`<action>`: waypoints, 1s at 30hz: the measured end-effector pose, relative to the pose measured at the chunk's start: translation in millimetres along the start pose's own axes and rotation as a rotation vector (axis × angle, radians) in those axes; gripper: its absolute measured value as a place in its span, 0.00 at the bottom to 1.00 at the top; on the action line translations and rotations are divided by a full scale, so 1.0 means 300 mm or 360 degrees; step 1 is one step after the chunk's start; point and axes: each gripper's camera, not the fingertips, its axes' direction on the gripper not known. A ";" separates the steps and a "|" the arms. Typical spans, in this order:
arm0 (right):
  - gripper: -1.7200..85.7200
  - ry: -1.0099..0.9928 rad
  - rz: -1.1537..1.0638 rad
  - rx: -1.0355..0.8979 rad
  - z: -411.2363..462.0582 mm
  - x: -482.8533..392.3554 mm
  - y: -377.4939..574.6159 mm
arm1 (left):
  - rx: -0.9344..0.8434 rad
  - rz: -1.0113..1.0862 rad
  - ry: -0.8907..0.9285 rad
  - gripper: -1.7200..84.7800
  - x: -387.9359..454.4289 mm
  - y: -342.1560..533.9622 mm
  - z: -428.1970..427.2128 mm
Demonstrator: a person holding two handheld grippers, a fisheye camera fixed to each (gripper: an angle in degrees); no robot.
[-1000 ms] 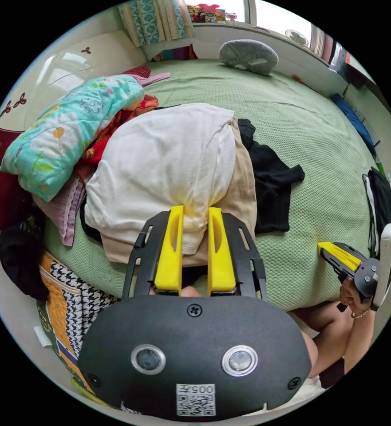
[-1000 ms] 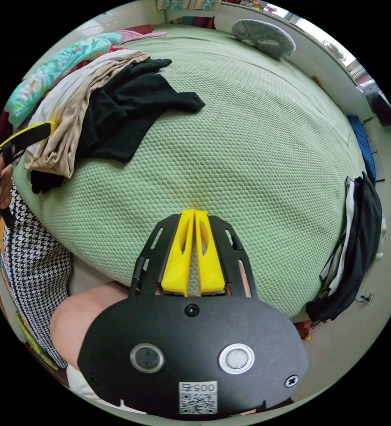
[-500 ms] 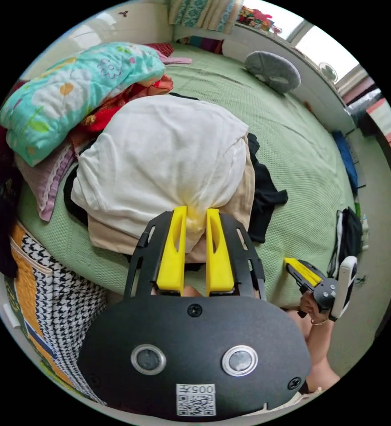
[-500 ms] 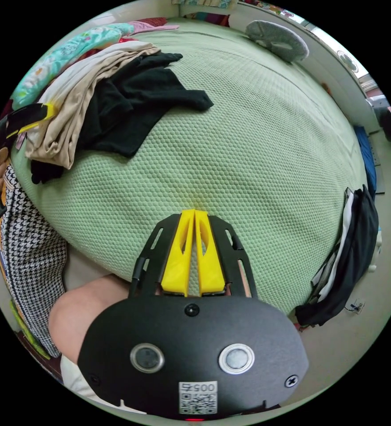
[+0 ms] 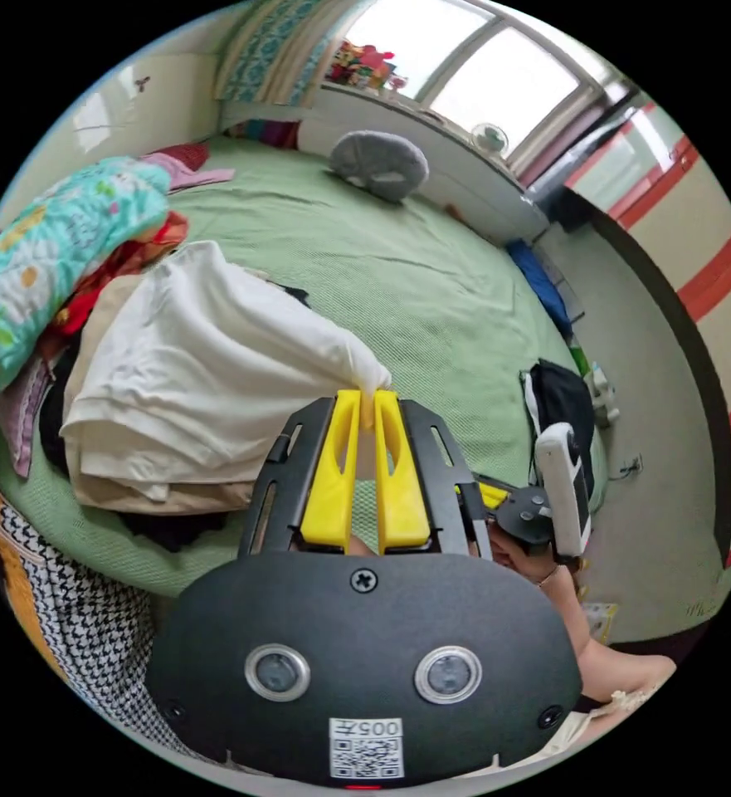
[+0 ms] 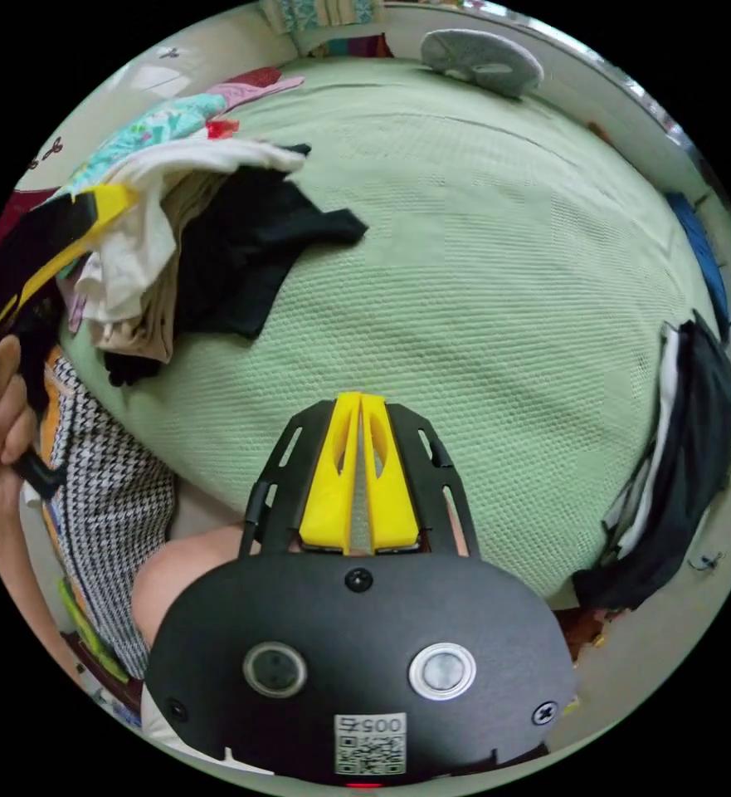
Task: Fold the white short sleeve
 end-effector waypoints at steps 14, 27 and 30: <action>0.00 -0.0036 0.0734 0.0218 -0.156 0.651 0.211 | -0.0242 0.0329 0.0546 0.07 0.608 -0.017 0.505; 0.01 0.0009 0.0837 0.0241 -0.206 0.872 0.298 | -0.0439 0.0497 0.0641 0.08 0.822 -0.048 0.691; 0.01 0.0023 0.0805 0.0249 -0.203 0.860 0.290 | -0.0274 0.0488 0.0663 0.04 0.761 -0.096 0.586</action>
